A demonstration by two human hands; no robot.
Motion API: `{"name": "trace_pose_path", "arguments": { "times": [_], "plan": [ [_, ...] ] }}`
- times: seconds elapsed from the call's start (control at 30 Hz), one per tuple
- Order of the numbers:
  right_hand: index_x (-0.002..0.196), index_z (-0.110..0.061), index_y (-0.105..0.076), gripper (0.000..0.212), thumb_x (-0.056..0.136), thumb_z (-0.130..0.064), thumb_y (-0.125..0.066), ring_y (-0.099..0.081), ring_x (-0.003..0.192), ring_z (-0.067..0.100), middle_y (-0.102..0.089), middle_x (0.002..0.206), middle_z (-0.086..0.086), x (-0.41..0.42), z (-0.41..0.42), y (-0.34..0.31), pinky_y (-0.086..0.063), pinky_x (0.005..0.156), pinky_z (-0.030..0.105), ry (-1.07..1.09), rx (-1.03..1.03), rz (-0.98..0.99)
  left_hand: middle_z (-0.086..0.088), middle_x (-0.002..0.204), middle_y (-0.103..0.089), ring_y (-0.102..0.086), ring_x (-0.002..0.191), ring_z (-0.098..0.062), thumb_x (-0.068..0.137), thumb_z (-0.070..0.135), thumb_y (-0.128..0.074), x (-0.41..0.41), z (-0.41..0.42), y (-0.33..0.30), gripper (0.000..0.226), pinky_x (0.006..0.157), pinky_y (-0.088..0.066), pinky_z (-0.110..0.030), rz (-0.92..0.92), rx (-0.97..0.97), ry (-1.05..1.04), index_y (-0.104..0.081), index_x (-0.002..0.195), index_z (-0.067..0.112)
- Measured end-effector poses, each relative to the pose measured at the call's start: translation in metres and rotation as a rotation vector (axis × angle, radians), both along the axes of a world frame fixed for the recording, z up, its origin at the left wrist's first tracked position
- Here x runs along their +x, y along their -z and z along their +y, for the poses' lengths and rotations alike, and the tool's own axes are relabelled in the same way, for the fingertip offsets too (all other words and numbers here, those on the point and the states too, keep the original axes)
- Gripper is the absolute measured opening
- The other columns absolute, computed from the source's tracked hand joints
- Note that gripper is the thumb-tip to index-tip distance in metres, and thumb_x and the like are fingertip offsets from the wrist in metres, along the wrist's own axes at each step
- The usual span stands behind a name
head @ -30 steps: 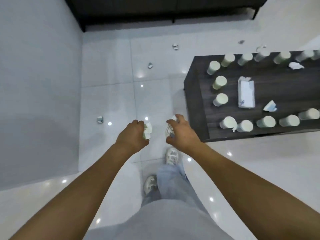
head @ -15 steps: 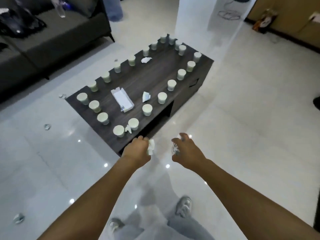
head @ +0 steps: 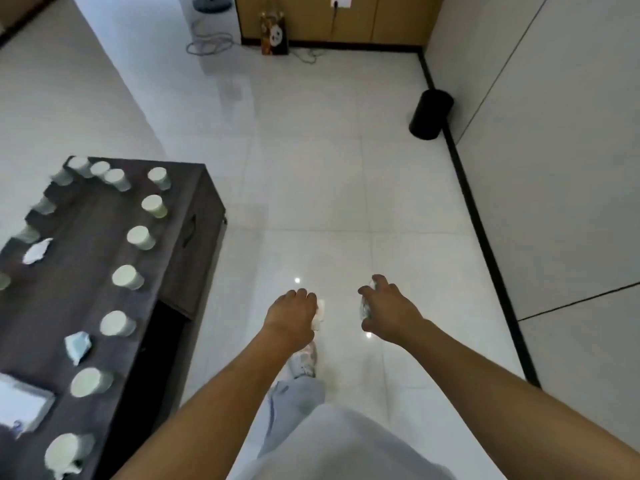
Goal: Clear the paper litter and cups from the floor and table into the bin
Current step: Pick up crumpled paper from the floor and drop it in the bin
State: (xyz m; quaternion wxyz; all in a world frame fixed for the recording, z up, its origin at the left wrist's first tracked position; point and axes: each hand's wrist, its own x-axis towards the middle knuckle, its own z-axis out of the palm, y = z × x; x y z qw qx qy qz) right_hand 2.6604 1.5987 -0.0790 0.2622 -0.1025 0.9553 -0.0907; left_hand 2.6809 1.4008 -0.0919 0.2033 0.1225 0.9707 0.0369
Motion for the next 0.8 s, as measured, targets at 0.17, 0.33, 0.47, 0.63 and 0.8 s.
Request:
{"name": "trace_pose_path", "arguments": {
  "times": [0.17,0.33,0.47,0.63,0.8],
  "plan": [
    [0.138,-0.017,-0.041,0.061,0.082,-0.025,-0.064,-0.04,0.121,0.029,-0.024,0.146,0.008,-0.091,0.038,0.01,-0.05,0.088,0.039,0.153,0.021,-0.005,-0.004,0.119,-0.049,-0.049,0.11,-0.021,0.083,0.027,-0.061,-0.124,0.037,0.005,0.044,0.08,-0.042,-0.029,-0.026,0.047,0.095,-0.045,0.123,0.013],
    [0.138,-0.017,-0.042,0.061,0.082,-0.024,-0.064,-0.041,0.12,0.028,-0.025,0.145,0.007,-0.191,0.059,0.003,-0.051,0.088,0.038,0.283,-0.016,0.023,-0.003,0.119,-0.049,-0.048,0.111,-0.021,0.084,0.03,-0.06,-0.241,0.063,0.0,0.043,0.077,-0.042,-0.03,-0.031,0.075,0.173,-0.046,0.122,0.015],
    [0.139,-0.018,-0.042,0.061,0.082,-0.024,-0.063,-0.04,0.121,0.028,-0.025,0.146,0.006,-0.26,0.076,-0.005,-0.05,0.09,0.039,0.334,-0.056,0.04,-0.004,0.12,-0.049,-0.047,0.112,-0.021,0.085,0.03,-0.059,-0.318,0.085,-0.012,0.044,0.077,-0.041,-0.03,-0.047,0.05,0.219,-0.045,0.124,0.014],
    [0.139,-0.018,-0.041,0.062,0.082,-0.026,-0.065,-0.039,0.125,0.028,-0.023,0.148,0.007,-0.35,0.116,-0.001,-0.049,0.094,0.039,0.374,-0.078,0.042,-0.004,0.122,-0.048,-0.048,0.113,-0.022,0.085,0.031,-0.06,-0.416,0.126,-0.013,0.047,0.084,-0.044,-0.032,-0.066,0.009,0.268,-0.044,0.126,0.014],
    [0.135,-0.017,-0.045,0.059,0.08,-0.025,-0.066,-0.042,0.12,0.027,-0.026,0.146,0.006,-0.457,0.174,0.009,-0.051,0.088,0.037,0.39,-0.097,0.077,-0.004,0.122,-0.049,-0.049,0.112,-0.022,0.085,0.032,-0.06,-0.534,0.188,-0.012,0.046,0.083,-0.044,-0.031,-0.062,0.004,0.281,-0.045,0.125,0.014]
  ]
}}
